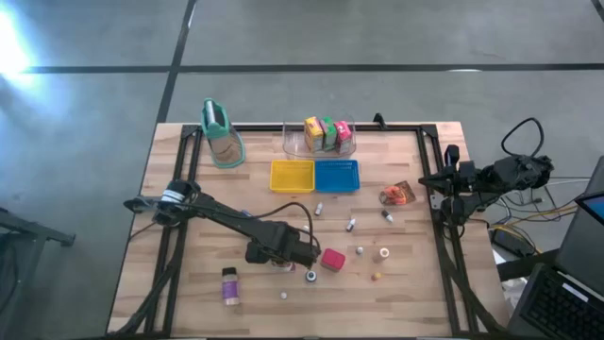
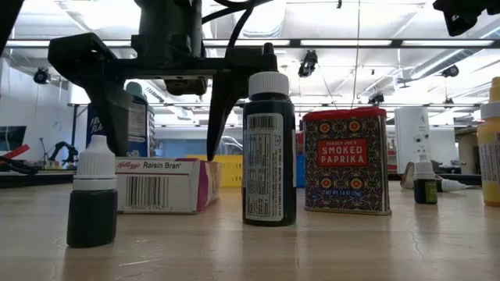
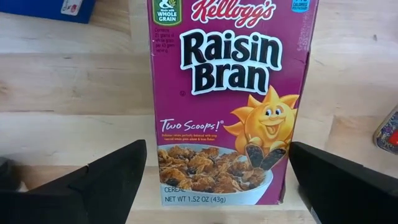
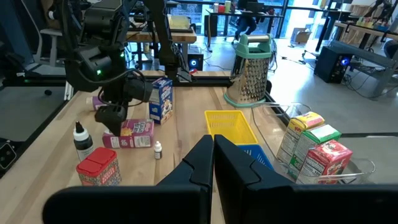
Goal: Pick & Place Kitchen Items
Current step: Adjust the cereal boxes on the table
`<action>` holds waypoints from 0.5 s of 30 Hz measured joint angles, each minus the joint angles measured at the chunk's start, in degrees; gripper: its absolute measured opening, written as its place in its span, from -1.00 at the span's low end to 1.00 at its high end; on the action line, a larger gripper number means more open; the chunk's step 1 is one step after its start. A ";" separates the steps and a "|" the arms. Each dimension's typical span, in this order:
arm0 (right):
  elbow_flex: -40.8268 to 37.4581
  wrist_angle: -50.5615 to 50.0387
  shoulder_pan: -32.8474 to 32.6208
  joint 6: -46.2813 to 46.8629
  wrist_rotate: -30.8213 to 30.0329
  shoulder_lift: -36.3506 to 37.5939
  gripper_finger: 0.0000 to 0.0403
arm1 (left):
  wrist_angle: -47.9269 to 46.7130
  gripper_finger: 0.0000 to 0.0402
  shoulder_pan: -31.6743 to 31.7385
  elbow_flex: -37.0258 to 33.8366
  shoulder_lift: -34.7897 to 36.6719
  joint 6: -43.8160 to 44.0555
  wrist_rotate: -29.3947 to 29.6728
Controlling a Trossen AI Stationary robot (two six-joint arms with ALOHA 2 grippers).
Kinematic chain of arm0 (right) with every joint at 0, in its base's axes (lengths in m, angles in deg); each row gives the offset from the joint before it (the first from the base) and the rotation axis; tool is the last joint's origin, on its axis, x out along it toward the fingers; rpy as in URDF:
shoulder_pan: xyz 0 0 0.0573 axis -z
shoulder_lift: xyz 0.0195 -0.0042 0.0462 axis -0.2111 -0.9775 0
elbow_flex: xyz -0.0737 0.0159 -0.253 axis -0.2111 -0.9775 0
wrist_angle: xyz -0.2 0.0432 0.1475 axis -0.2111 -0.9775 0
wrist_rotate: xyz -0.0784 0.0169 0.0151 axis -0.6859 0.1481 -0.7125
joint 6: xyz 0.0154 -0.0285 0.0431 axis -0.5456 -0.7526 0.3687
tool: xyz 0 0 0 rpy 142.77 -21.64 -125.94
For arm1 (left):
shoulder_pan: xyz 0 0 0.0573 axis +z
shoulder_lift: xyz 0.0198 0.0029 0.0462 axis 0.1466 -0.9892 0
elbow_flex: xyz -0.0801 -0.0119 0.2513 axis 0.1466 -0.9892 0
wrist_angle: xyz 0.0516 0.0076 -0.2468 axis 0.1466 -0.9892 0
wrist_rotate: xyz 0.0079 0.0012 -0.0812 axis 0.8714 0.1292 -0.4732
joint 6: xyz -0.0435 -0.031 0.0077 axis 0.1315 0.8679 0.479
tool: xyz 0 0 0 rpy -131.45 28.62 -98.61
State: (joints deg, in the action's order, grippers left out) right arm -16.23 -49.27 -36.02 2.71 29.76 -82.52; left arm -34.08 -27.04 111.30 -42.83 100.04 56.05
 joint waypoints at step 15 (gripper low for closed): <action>0.00 0.00 0.00 0.00 0.00 0.00 -0.96 | 0.45 0.99 0.00 0.00 0.77 -2.15 1.43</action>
State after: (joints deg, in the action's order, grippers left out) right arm -16.23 -49.27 -36.03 2.71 29.77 -82.52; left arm -33.63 -27.04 111.30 -42.06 97.89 57.48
